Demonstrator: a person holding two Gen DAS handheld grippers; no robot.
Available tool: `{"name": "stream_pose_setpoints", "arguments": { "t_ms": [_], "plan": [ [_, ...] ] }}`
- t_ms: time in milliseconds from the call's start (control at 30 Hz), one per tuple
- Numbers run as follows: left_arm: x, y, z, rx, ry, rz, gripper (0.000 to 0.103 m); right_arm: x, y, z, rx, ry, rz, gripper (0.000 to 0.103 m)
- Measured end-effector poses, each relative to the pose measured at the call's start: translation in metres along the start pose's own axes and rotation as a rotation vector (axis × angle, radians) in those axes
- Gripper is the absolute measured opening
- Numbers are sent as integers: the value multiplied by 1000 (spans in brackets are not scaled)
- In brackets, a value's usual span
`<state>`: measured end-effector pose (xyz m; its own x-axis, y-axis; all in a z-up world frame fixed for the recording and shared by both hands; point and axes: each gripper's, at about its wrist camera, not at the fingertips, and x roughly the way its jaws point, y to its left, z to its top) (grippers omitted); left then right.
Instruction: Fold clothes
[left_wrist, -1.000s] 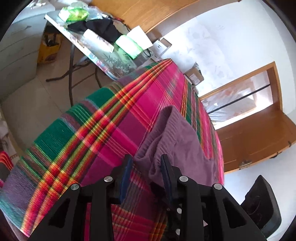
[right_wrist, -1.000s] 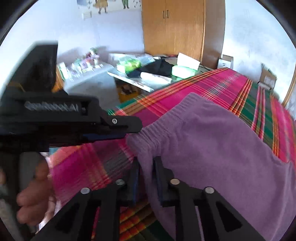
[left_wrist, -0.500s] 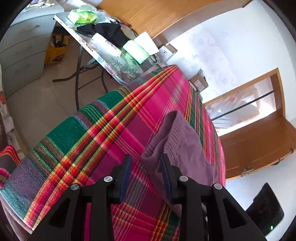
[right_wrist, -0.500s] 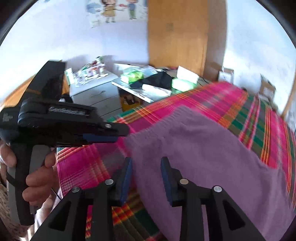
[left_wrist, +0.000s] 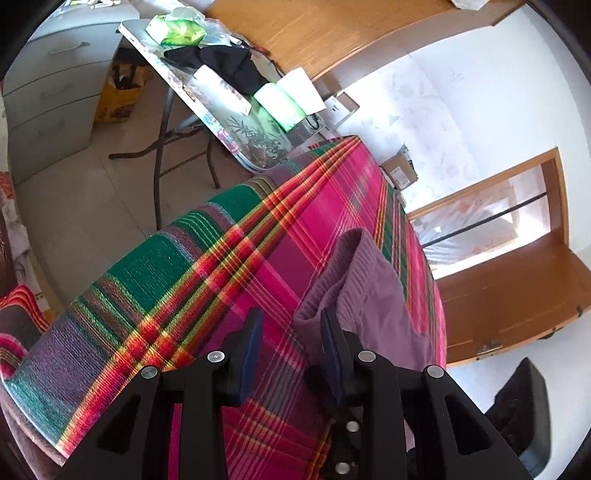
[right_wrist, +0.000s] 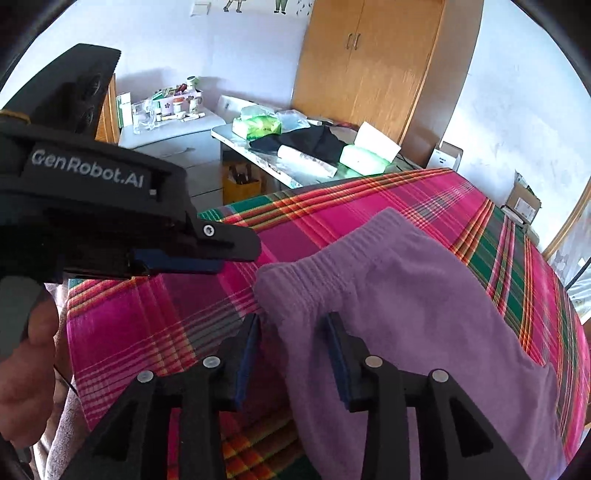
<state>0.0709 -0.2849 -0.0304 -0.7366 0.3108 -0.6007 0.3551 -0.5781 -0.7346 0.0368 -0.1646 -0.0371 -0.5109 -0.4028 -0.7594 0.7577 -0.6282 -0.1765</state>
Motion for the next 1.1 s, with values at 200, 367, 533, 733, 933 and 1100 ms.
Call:
{"name": "stream_pose_setpoints", "arguments": {
  "t_ms": [200, 367, 533, 733, 933, 1100],
  "plan": [
    [8, 0, 7, -18, 34, -38, 33, 3, -10, 1, 67, 3, 32, 32],
    [13, -9, 14, 0, 44, -44, 33, 1, -19, 0, 110, -13, 42, 12],
    [21, -15, 23, -21, 71, -52, 33, -9, -26, -2, 142, -55, 68, 9],
    [36, -22, 39, -60, 132, -81, 39, -27, -39, -6, 192, -115, 119, 9],
    [63, -39, 48, -19, 236, -117, 51, -34, -42, -9, 208, -141, 139, 9],
    [85, -40, 52, -64, 311, -140, 51, -36, -49, -12, 217, -164, 168, 9]
  ]
}}
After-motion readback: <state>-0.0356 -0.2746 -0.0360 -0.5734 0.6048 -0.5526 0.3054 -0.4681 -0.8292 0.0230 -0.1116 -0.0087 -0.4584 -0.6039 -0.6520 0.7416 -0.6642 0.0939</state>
